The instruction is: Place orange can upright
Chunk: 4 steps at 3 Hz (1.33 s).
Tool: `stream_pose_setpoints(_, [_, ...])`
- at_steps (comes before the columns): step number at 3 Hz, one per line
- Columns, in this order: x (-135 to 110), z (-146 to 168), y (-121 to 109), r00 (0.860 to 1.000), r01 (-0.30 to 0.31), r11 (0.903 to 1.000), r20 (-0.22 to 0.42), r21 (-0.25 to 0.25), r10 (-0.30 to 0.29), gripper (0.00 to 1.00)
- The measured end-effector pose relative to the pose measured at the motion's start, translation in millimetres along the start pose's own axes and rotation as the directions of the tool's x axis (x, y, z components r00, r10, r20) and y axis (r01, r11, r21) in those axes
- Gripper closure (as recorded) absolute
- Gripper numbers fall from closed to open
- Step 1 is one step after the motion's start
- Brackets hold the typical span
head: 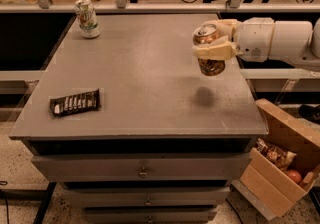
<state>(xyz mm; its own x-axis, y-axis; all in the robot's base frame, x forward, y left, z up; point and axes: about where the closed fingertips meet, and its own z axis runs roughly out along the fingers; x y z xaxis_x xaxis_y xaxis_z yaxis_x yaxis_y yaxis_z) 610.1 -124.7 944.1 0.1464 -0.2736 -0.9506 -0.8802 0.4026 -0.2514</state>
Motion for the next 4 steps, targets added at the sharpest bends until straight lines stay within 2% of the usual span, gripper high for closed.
stream_pose_setpoints(1, [2,-2,1,0.999,-0.050,0.9986,0.019,-0.014,0.051,1.00])
stream_pose_setpoints(2, [6,-9,1,0.990,-0.107,0.9942,0.091,0.001,0.107,1.00])
stream_pose_setpoints(3, [1,-17,1,0.969,-0.134,0.9909,0.208,0.002,0.131,1.00])
stream_pose_setpoints(4, [3,-22,2,0.970,-0.139,0.9903,0.204,0.004,0.135,1.00])
